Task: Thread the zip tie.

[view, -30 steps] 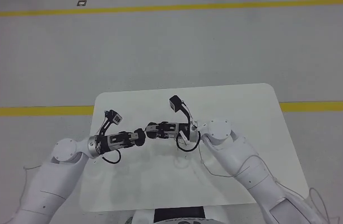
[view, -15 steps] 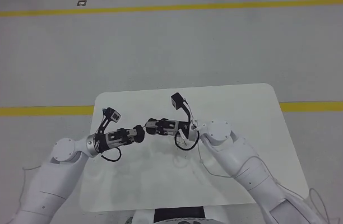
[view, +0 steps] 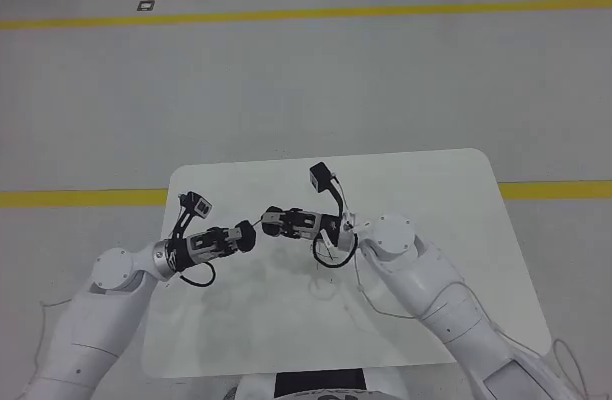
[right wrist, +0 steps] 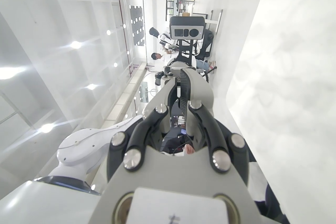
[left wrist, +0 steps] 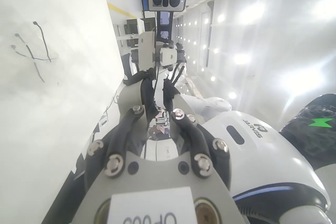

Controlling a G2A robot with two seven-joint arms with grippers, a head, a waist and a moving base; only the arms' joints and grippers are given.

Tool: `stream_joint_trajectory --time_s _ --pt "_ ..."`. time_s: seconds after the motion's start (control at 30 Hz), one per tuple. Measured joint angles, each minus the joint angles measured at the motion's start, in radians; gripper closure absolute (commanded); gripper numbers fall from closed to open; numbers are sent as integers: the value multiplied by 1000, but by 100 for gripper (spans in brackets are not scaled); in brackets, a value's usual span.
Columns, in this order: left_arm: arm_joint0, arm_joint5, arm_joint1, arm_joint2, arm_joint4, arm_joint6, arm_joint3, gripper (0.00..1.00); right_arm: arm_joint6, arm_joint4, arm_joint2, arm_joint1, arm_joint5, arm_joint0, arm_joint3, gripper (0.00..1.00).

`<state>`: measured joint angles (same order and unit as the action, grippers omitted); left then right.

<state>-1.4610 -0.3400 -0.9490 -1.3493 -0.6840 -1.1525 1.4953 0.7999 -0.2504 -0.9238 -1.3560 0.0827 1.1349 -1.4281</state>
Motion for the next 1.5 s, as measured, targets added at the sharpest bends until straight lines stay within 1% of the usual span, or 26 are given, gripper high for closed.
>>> stream_joint_trajectory --time_s 0.17,0.3,0.6,1.23,1.27,1.3,1.33,1.5 --pt "-3 0 -4 -6 2 -1 2 89 2 0 6 0 -3 -2 -3 100" --pt "-5 0 -6 -9 4 -3 2 91 8 -4 9 0 -1 -3 -5 100" --pt "-4 0 -10 -9 4 -8 -2 90 20 -8 18 0 -5 -9 1 100" --pt "-5 0 -17 -17 9 -16 -7 91 45 -19 36 0 -10 -22 12 100" --pt "-4 0 -18 -17 9 -17 -7 93 47 -19 37 0 -10 -23 13 100" --pt "-4 0 -18 -17 9 -18 -8 98 47 -20 38 0 -10 -24 14 100" --pt "-4 0 -18 -17 10 -18 -8 100 48 -20 39 0 -10 -24 15 100" --pt "-3 0 -19 -18 12 -22 -11 100 48 -20 41 0 -10 -26 16 100"
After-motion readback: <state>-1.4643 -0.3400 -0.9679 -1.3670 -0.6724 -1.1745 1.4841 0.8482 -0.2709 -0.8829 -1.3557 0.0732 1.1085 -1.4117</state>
